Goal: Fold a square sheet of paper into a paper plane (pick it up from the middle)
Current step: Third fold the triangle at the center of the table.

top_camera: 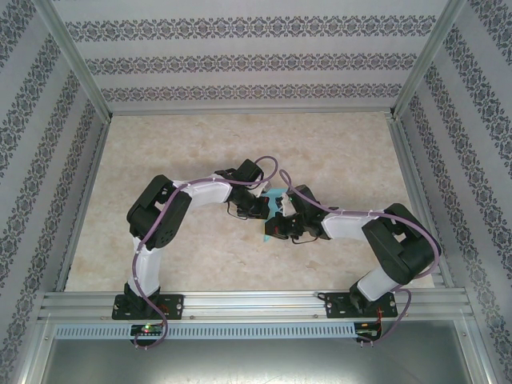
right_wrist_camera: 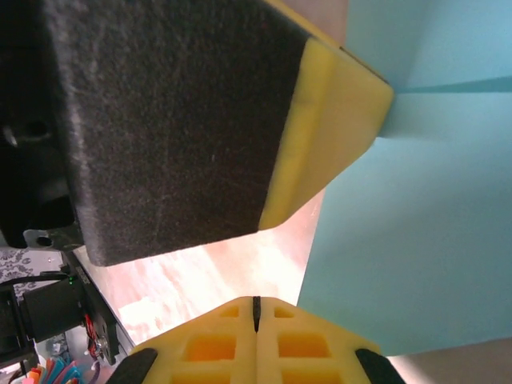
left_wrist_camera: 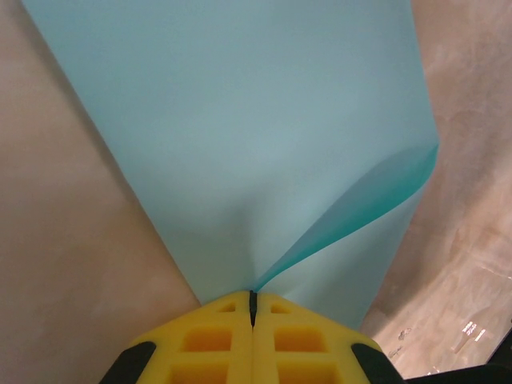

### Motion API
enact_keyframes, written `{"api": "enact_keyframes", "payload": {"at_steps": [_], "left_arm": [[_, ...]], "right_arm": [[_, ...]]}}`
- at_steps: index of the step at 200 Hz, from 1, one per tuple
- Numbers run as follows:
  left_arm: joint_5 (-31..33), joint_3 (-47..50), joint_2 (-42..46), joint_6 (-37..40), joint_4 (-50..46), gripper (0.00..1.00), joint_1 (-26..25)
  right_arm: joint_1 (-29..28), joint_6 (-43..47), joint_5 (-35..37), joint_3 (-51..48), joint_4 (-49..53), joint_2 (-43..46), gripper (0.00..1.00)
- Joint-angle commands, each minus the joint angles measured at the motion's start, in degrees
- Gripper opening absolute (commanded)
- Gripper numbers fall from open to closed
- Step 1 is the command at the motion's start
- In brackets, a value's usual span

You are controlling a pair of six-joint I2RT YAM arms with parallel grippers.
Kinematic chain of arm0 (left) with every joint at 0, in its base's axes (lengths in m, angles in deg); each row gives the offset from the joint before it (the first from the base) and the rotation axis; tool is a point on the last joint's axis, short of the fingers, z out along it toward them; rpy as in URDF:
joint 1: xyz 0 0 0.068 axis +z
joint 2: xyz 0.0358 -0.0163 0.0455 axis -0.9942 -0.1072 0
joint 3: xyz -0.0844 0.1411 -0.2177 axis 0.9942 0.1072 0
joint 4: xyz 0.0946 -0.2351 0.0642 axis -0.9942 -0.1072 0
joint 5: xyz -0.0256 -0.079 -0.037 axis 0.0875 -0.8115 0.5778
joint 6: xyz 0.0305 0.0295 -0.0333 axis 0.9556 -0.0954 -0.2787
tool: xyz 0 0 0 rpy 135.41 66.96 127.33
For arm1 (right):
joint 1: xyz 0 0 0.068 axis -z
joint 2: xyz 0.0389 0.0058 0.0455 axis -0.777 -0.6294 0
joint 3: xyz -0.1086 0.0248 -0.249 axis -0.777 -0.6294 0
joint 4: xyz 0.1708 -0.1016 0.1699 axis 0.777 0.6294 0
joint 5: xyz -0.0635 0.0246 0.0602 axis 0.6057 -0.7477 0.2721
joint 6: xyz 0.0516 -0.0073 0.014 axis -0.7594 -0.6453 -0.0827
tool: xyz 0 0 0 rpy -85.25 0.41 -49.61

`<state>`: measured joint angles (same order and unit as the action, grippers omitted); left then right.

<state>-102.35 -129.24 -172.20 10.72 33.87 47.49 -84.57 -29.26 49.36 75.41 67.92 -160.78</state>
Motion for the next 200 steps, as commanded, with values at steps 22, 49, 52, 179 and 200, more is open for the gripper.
{"api": "enact_keyframes", "payload": {"at_steps": [22,49,52,179,200], "left_arm": [[4.15,0.41,-2.98,1.52,-3.58,0.06,0.41],[4.20,0.50,-3.11,1.59,-3.66,0.05,0.47],[4.20,0.57,-3.15,1.59,-3.66,0.05,0.50],[3.92,0.54,-4.21,1.68,-3.62,0.05,0.76],[3.72,0.65,-4.04,1.68,-3.57,0.05,0.94]], "right_arm": [[-0.75,-1.20,-0.89,-1.04,-2.73,-2.25,0.00],[-1.21,-1.50,-1.21,-0.87,-3.70,-3.47,0.00],[-1.22,-1.50,-1.17,-0.87,-3.79,-3.56,0.00],[-1.83,-1.60,-1.35,0.23,-4.44,-4.81,0.00],[-0.95,-1.38,-0.99,0.21,-3.77,-3.65,0.00]]}}
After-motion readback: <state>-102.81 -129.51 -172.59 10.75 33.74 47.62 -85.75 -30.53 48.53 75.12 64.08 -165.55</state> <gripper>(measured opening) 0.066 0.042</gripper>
